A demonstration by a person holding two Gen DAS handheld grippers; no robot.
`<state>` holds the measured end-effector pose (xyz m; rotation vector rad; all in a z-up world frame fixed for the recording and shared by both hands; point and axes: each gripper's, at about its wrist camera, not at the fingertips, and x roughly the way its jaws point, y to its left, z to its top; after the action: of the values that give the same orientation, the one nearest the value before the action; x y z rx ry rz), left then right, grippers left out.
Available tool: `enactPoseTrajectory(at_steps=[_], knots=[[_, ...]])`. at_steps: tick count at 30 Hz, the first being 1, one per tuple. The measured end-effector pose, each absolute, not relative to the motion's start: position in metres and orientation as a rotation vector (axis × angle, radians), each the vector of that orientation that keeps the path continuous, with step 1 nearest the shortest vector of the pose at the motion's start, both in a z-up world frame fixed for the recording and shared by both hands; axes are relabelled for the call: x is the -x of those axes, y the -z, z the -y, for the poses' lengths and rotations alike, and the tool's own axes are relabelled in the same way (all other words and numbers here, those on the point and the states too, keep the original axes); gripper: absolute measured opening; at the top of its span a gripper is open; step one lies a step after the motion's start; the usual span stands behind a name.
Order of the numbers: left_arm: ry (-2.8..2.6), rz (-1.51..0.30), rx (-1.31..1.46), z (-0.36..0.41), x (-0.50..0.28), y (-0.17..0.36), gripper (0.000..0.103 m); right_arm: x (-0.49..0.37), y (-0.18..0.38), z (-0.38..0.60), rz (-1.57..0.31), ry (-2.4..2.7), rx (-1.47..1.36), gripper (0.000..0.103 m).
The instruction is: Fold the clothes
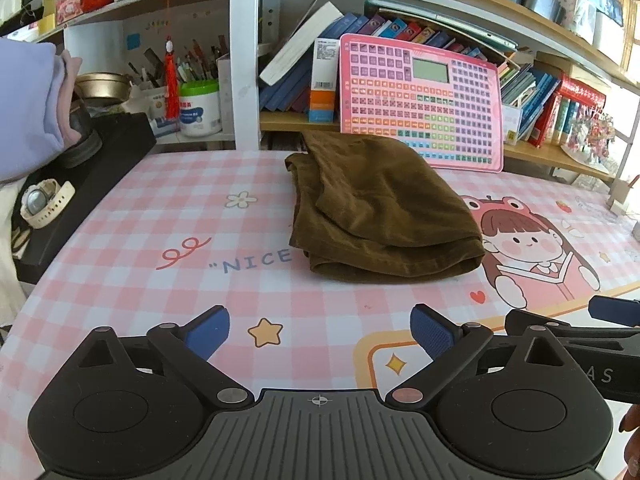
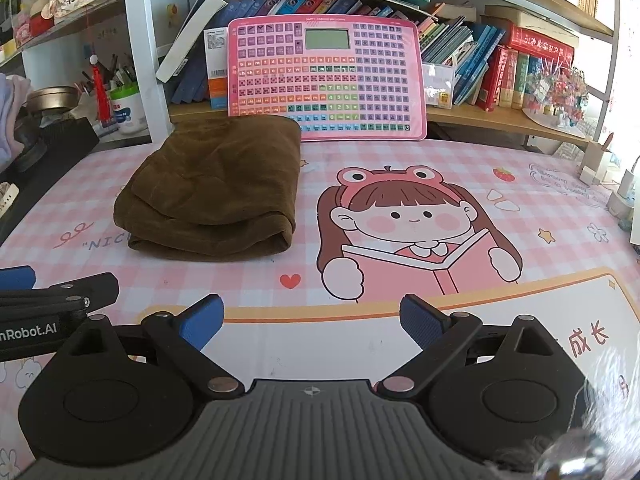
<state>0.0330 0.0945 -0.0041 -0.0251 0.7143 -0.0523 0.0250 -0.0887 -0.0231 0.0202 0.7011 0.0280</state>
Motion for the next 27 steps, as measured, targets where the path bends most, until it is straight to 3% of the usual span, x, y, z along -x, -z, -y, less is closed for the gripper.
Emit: enactPoseTrajectory(at_steps=[27], knots=[[0.046, -0.728, -0.003, -0.0969, -0.0300, 0.0076, 0.101, -0.0235, 0.0237, 0.0871, -0.708, -0.032, -0.020, 0.095]])
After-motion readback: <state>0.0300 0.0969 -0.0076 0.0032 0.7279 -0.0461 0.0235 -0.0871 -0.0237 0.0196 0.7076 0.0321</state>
